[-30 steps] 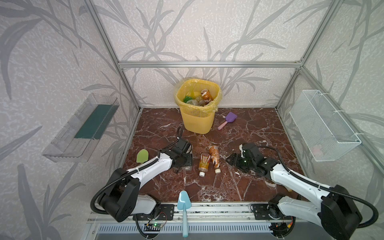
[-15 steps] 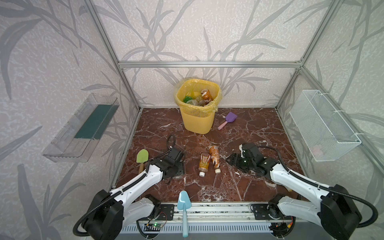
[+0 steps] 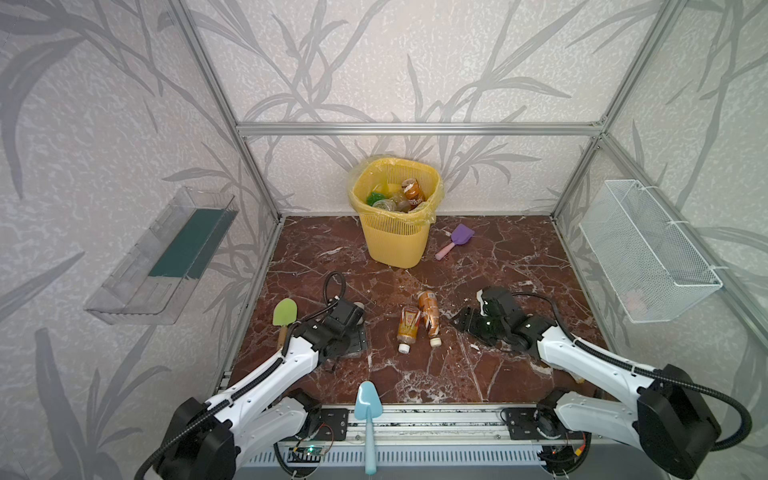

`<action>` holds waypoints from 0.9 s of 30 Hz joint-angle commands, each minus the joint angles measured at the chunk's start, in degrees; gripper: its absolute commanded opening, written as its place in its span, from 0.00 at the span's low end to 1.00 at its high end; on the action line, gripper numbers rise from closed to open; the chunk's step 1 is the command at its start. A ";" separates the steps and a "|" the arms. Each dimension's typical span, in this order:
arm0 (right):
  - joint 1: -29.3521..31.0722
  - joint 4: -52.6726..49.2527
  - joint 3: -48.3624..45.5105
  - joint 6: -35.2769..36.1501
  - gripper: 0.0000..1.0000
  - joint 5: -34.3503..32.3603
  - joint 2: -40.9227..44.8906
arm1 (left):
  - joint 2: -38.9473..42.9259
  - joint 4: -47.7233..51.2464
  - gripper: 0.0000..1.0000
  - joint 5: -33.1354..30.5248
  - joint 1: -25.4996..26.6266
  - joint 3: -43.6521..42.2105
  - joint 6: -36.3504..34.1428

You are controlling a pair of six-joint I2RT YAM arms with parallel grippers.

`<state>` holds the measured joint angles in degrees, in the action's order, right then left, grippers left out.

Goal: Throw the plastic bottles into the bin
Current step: 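Lift the green-labeled bottle with the left gripper, then raise the left gripper over the yellow bin and drop the green-labeled bottle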

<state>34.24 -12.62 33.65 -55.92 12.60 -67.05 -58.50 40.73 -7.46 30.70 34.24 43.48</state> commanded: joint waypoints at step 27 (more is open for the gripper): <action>0.24 0.57 1.11 0.51 0.73 0.14 -0.67 | -14.95 -0.69 0.57 3.56 -3.79 7.61 -3.61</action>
<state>34.24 -12.62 33.67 -55.88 12.58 -67.16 -75.24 38.41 -3.84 27.14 42.72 39.29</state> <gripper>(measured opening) 0.737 0.585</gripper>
